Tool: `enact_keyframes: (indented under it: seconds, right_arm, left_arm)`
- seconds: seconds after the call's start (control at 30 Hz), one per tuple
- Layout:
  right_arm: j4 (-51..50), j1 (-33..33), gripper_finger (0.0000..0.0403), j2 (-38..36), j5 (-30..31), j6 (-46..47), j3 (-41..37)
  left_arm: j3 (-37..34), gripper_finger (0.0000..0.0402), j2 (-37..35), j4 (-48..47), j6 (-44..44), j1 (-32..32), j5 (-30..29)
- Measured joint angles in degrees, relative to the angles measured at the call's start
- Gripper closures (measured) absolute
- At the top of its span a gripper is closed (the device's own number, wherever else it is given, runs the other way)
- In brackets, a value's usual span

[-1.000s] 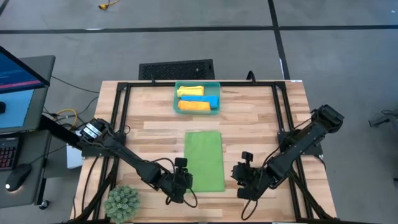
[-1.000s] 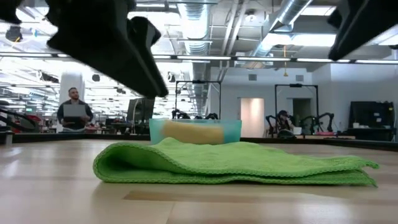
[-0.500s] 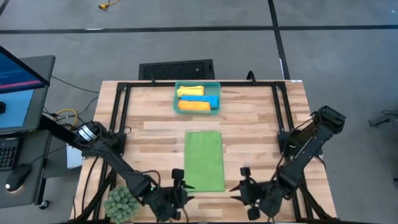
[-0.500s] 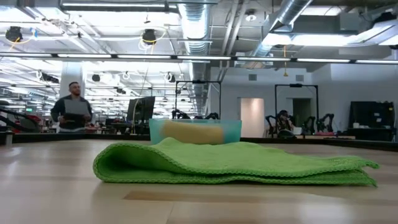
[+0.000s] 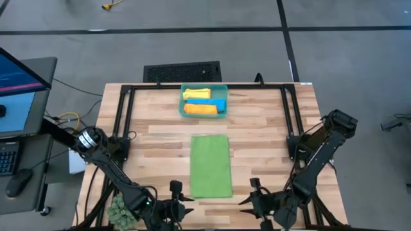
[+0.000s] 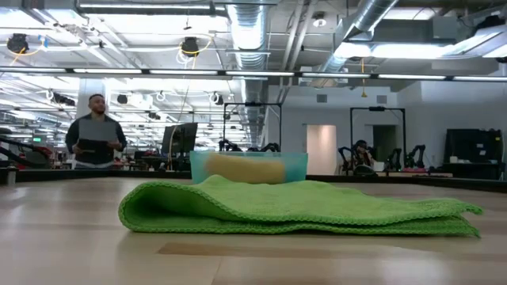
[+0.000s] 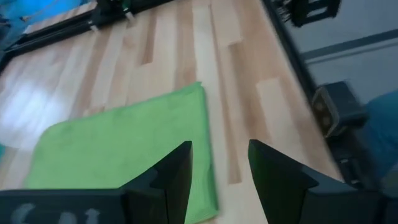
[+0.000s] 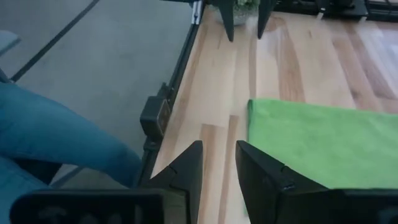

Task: Roll microfiber towels into tight, uniform cylinder then place into a basket
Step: Fold the green microfiber towel

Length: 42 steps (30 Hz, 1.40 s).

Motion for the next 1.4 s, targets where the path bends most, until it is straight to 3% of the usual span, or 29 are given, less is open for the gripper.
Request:
enact_keyframes:
  seconds: [0.3, 0.5, 0.77, 1.0, 1.2, 1.4]
  right_arm:
    - [0.2, -3.8, 0.0285, 5.5, -0.2, -8.6, 0.0]
    - [0.5, -7.0, 0.0285, 6.1, -0.6, -8.8, 0.0]
    - [0.4, -10.7, 0.0285, 6.1, -5.5, -3.1, 0.0]
    - [0.3, -13.0, 0.0281, 6.1, -6.9, -4.4, 0.0]
    - [1.5, -13.1, 0.0251, 6.1, -6.6, -8.8, 0.0]
    - [1.7, -11.9, 0.0220, 6.1, -6.5, -10.3, 0.0]
  left_arm:
    - [-1.5, 0.0251, 0.0, -3.6, 0.2, 0.2, -3.2]
    - [-1.5, 0.0251, 0.0, -4.6, 0.2, 0.4, -2.5]
    - [-1.5, 0.0251, 0.0, -4.5, 0.1, 3.0, 1.3]
    - [-1.5, 0.0251, 0.0, -4.5, 0.1, 6.7, 9.5]
    - [-1.5, 0.0250, 0.0, -5.1, 0.3, 8.5, 13.4]
    - [-1.5, 0.0250, 0.0, -5.2, -1.9, 8.6, 13.5]
